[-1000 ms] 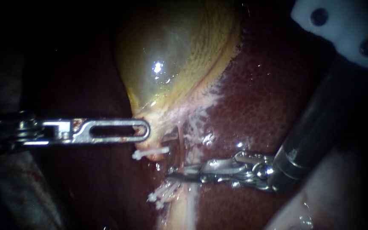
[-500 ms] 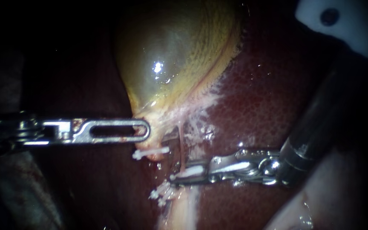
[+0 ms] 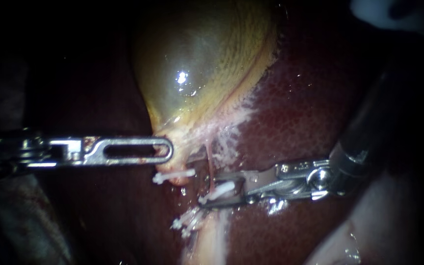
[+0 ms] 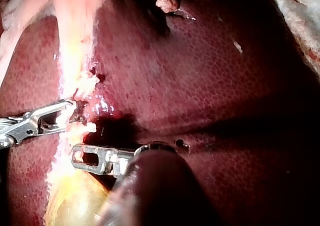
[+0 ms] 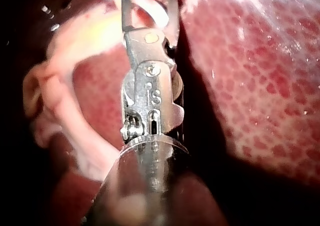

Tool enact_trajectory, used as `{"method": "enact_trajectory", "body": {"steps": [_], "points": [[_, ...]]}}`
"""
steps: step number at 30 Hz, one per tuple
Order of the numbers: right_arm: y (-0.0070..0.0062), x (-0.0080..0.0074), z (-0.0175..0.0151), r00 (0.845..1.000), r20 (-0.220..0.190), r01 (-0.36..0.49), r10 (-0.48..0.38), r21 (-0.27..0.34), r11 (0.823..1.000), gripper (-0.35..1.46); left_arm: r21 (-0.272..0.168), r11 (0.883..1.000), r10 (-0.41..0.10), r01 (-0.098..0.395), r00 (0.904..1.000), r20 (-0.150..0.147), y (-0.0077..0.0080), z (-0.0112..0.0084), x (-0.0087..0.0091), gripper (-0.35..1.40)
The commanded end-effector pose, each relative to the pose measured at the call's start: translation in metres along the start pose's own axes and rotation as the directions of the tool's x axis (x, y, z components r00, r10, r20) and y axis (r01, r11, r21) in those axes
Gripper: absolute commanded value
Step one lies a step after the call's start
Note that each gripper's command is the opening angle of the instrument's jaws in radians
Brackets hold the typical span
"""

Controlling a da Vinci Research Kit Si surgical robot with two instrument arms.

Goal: Going back first clip right tube

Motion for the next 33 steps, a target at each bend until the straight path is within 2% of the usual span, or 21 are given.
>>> {"method": "enact_trajectory", "body": {"steps": [1,4,22,33], "points": [[0.0,0.0,-0.0001,1.0,0.0,0.005,-0.005,-0.003,1.0,0.41,0.0,1.0,0.0,0.0,1.0,0.0,0.0,0.0,0.0,-0.35],[0.0,0.0003,-0.0007,0.999,-0.006,0.034,-0.034,-0.004,0.999,0.41,0.0,1.0,0.0,0.0,1.0,0.0,0.0,0.0,0.0,-0.35],[-0.0004,0.0,0.0001,0.999,-0.01,0.036,-0.036,-0.006,0.999,0.35,0.0,1.0,0.0,0.0,1.0,0.0,0.0,0.0,0.0,-0.35],[-0.0002,-0.0008,0.0012,0.999,-0.013,0.041,-0.041,-0.011,0.999,0.49,0.0,1.0,0.0,0.0,1.0,0.0,0.0,0.0,0.0,-0.35]]}}
